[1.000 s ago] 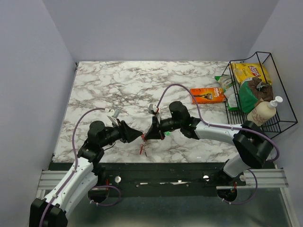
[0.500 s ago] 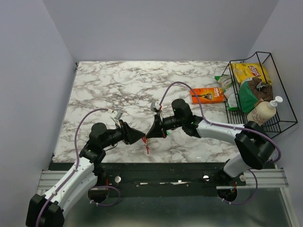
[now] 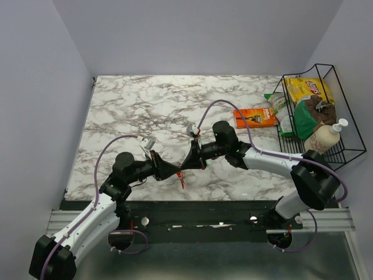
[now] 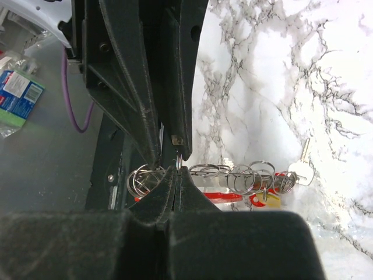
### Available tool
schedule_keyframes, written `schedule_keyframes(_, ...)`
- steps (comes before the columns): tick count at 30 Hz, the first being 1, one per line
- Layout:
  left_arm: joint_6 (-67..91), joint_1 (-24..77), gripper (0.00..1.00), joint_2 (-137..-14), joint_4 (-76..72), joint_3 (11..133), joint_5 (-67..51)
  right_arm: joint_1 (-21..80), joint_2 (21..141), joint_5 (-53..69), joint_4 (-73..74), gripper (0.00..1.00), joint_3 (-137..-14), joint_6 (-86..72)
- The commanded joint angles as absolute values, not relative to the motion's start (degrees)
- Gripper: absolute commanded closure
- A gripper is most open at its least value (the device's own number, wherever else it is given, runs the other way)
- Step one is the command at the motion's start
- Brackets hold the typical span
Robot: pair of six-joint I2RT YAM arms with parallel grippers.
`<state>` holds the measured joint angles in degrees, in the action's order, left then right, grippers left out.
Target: Put the keys on the keyring
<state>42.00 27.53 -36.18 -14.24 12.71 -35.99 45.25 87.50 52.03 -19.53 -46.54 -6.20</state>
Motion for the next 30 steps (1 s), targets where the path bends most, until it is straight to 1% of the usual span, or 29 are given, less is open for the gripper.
schedule_keyframes(1,40.87,27.95,0.67,-37.00,-15.38,13.18,-34.28,44.91,85.43,54.31,-19.07,0.99,-48.34,-6.15)
schedule_keyframes(9,40.34,28.04,0.71,-38.85,-17.40,14.06,-33.66,44.91,84.99,55.37,-17.93,0.99,-49.22,-5.54)
schedule_keyframes(12,40.25,28.12,0.64,-38.50,-17.67,14.06,-32.88,44.91,84.73,55.28,-17.23,0.99,-49.31,-5.01)
schedule_keyframes(14,39.99,28.12,0.63,-37.71,-18.19,13.89,-32.43,44.91,84.46,55.28,-16.88,0.99,-49.13,-4.83)
schedule_keyframes(20,39.55,28.12,0.67,-37.26,-20.21,13.54,-31.82,44.91,84.11,55.72,-16.26,0.99,-49.13,-4.66)
schedule_keyframes(24,39.46,28.12,0.67,-38.14,-20.48,13.80,-32.52,44.91,83.85,55.63,-16.08,0.99,-49.13,-4.57)
schedule_keyframes(30,39.37,28.12,0.73,-38.41,-21.53,13.62,-33.13,44.91,83.50,56.25,-15.82,0.99,-49.40,-4.48)
